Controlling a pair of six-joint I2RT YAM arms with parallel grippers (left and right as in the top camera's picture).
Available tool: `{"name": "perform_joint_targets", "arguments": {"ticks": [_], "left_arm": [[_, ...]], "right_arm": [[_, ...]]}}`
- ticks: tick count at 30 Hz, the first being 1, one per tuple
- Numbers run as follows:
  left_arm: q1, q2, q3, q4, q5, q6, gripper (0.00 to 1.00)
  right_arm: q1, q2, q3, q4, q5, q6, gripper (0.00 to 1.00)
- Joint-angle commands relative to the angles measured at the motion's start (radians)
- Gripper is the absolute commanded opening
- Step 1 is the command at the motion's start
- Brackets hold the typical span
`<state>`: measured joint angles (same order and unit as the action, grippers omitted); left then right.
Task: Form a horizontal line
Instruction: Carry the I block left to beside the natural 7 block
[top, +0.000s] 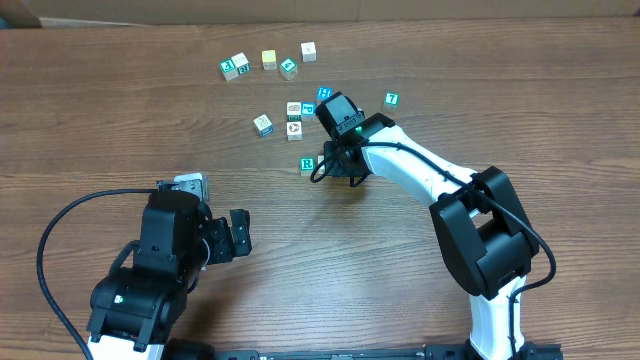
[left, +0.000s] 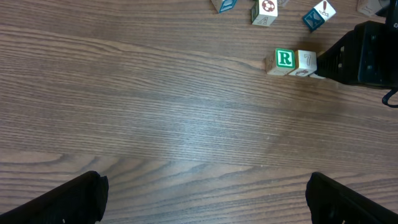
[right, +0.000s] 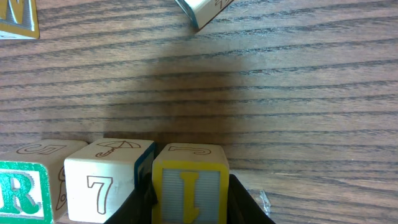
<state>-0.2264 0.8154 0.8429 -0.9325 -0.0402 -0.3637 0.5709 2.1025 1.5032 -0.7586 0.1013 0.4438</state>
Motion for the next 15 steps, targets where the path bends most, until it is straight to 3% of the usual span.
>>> {"name": "perform_joint_targets", "arguments": {"ticks": [1, 4, 9, 15], "left_arm": [[0.005, -0.004, -0.005, 0.000, 0.008, -0.010, 0.99], [0.005, -0.004, -0.005, 0.000, 0.008, -0.010, 1.00], [0.005, -0.004, -0.005, 0.000, 0.008, -0.010, 0.99], [0.005, -0.004, -0.005, 0.000, 0.008, -0.010, 0.99]], "right_arm": [[0.007, 0.002, -0.010, 0.006, -0.009, -0.007, 0.15], [0.007, 0.002, -0.010, 0.006, -0.009, -0.007, 0.15], [0.007, 0.002, -0.010, 0.006, -0.009, -0.007, 0.26], [0.007, 0.002, -0.010, 0.006, -0.009, -0.007, 0.31]]}}
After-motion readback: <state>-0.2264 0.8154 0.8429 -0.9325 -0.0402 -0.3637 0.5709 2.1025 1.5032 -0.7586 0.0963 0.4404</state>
